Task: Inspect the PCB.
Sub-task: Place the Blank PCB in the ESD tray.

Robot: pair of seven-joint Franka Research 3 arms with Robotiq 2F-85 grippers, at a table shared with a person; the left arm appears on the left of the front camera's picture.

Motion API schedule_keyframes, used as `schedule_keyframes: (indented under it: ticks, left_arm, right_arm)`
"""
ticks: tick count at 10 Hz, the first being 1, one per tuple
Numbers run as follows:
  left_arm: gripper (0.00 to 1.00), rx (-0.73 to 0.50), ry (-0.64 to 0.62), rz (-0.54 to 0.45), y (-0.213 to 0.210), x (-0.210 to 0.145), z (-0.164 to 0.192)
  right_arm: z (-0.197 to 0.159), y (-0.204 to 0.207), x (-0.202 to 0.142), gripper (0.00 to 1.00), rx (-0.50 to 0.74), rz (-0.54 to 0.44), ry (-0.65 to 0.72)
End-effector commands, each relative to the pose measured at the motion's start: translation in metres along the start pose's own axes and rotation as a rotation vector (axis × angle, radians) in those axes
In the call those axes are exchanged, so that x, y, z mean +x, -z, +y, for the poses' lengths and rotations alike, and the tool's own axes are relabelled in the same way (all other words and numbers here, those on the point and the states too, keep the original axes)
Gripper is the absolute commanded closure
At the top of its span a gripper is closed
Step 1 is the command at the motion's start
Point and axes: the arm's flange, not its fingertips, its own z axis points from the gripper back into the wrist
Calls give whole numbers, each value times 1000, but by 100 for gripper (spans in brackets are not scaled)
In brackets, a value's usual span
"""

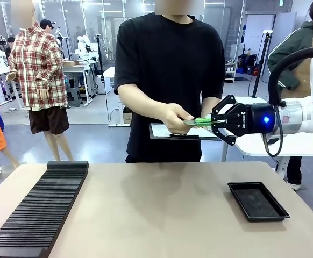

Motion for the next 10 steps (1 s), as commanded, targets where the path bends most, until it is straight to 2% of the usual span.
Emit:
schedule_keyframes:
  ticks: [1,10]
  left_arm:
    - [0,8,11,-2,-1,2,-3]
    - [0,8,11,-2,-1,2,-3]
  right_arm:
    - [2,1,-1,100,-1,0,-5]
    - [2,1,-1,100,-1,0,-5]
